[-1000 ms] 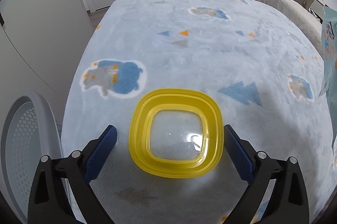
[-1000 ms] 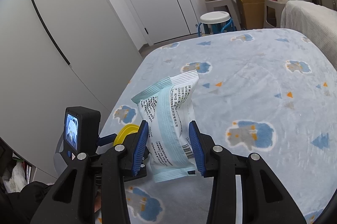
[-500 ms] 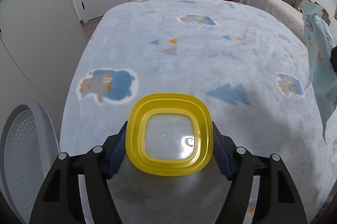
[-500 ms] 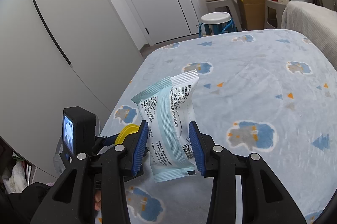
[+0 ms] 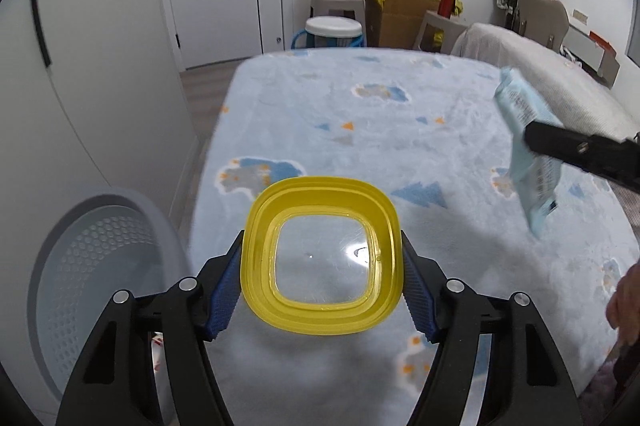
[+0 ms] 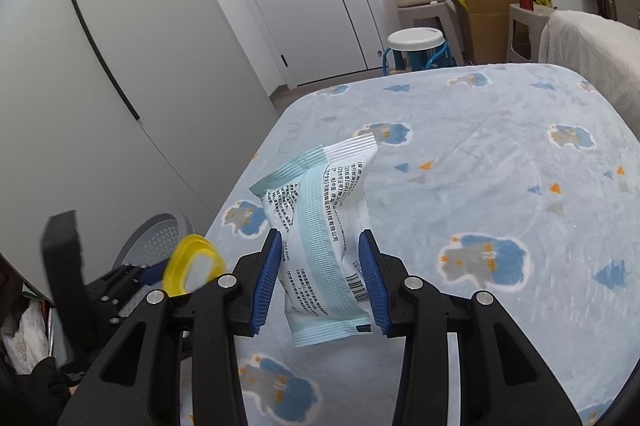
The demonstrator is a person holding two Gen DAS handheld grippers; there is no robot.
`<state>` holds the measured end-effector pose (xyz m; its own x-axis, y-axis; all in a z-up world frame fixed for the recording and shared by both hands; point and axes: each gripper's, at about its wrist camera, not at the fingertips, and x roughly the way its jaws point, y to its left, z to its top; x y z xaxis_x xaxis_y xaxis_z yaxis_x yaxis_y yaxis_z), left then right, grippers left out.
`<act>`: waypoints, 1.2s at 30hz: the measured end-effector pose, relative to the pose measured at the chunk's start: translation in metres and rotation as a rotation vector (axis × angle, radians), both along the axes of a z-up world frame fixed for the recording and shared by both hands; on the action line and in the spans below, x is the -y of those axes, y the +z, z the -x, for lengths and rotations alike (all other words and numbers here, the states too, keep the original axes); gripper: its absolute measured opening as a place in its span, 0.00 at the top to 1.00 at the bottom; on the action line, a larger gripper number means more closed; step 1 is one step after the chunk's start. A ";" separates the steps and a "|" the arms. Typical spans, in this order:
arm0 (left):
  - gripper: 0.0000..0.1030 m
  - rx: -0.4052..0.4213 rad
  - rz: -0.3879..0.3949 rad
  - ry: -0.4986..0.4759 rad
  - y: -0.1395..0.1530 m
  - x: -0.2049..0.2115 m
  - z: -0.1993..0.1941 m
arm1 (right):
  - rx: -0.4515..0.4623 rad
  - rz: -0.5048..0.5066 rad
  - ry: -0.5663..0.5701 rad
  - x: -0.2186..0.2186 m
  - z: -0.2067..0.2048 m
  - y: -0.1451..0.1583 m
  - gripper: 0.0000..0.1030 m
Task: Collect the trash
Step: 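Carry the yellow lid and tissue packet over the wastebasket with both grippers, then open both grippers to drop the lid and packet into the wastebasket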
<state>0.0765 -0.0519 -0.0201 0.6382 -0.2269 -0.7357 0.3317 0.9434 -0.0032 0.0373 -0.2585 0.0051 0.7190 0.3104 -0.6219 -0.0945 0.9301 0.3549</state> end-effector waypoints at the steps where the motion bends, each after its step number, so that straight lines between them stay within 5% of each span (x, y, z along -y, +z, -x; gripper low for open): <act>1: 0.34 0.019 0.001 0.009 0.007 -0.007 0.005 | 0.002 -0.006 0.013 -0.006 0.000 0.002 0.62; 10: 0.34 0.143 0.023 0.104 0.054 -0.085 0.039 | 0.034 0.008 0.126 -0.075 -0.003 0.020 0.62; 20: 0.34 0.178 -0.001 0.266 0.079 -0.179 0.051 | 0.079 -0.028 0.277 -0.174 -0.018 0.045 0.62; 27: 0.34 0.166 -0.009 0.351 0.070 -0.224 0.049 | 0.078 -0.024 0.399 -0.231 -0.026 0.044 0.62; 36: 0.34 0.090 0.004 0.417 0.035 -0.246 0.028 | -0.009 0.003 0.457 -0.264 -0.035 -0.001 0.61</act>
